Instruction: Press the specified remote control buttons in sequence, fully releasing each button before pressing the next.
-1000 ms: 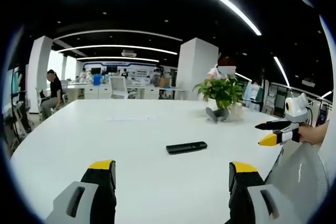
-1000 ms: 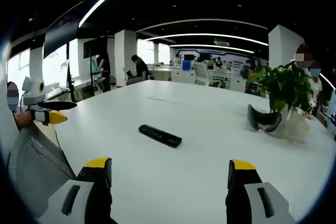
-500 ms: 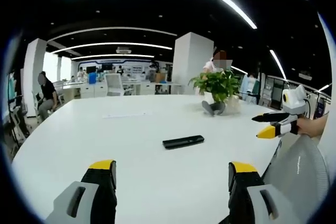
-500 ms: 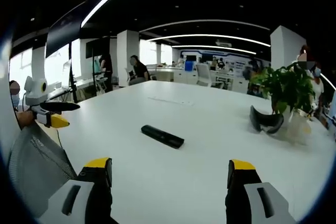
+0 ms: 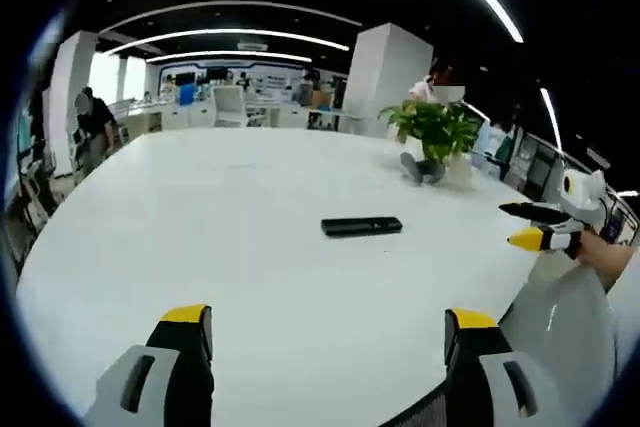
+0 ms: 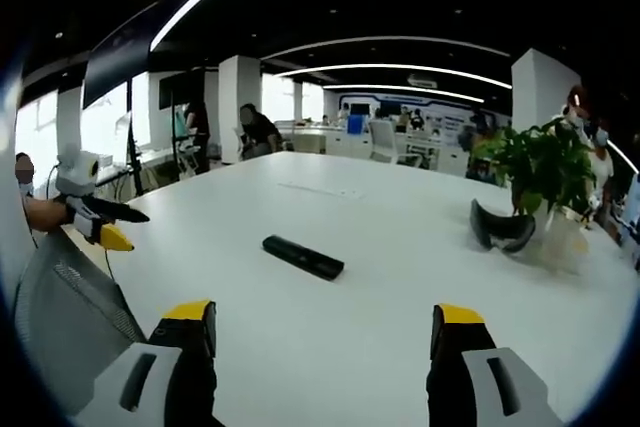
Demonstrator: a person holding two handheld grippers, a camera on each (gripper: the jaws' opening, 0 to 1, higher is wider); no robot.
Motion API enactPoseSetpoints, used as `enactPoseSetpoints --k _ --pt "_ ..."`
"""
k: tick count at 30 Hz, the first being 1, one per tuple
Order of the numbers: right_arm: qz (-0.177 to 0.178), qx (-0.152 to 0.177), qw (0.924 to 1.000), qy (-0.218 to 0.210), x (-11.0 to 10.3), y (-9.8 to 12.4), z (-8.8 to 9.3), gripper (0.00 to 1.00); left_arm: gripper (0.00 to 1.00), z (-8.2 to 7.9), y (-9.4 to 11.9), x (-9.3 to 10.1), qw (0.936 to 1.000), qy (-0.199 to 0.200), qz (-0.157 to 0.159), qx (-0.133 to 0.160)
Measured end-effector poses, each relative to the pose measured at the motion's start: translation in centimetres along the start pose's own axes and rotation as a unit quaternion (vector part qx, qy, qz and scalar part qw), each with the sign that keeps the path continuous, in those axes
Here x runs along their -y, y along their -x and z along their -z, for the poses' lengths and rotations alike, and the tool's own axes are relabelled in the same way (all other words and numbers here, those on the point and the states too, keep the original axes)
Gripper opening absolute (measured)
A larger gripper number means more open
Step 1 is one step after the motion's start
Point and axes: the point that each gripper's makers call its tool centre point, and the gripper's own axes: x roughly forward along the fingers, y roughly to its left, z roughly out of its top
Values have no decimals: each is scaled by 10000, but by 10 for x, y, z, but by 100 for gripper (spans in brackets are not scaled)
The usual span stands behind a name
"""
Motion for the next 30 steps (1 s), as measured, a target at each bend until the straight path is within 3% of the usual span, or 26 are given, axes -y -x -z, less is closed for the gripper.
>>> enactPoseSetpoints --k 2,4,6,7,10,12,20,22,23,26,30 --pt "-42 -47 10000 20 0 0 3 87 97 2 -9 -4 9981 -495 152 -326" --pt "-60 -53 10000 27 0 0 3 85 90 8 -15 -8 9916 -1024 243 -755" --pt "-79 -21 10000 25 0 1 3 84 87 15 -25 -11 9758 -1784 407 -1199" --pt "-79 -19 10000 20 0 1 3 84 87 19 -31 -9 9642 -2137 595 -1452" --pt "-43 -17 10000 5 2 1 4 83 82 18 -45 -5 9473 -2559 926 -1693" --pt "-8 13 10000 -42 4 2 3 82 81 15 -56 0 9425 -2511 1210 -1846" --pt "126 -38 9998 -133 11 4 7 78 73 -23 -91 11 9364 -2160 1970 -1940" --pt "125 -67 9998 -113 12 4 9 77 72 -35 -99 16 9390 -1905 2185 -1849" --pt "111 -69 9999 -105 11 4 9 76 72 -42 -103 17 9407 -1758 2246 -1837" --pt "77 -83 9999 -89 10 3 9 75 72 -53 -114 13 9393 -1804 2243 -1865" --pt "68 -88 9999 -95 9 3 9 75 69 -65 -130 8 9275 -2204 2230 -2034"
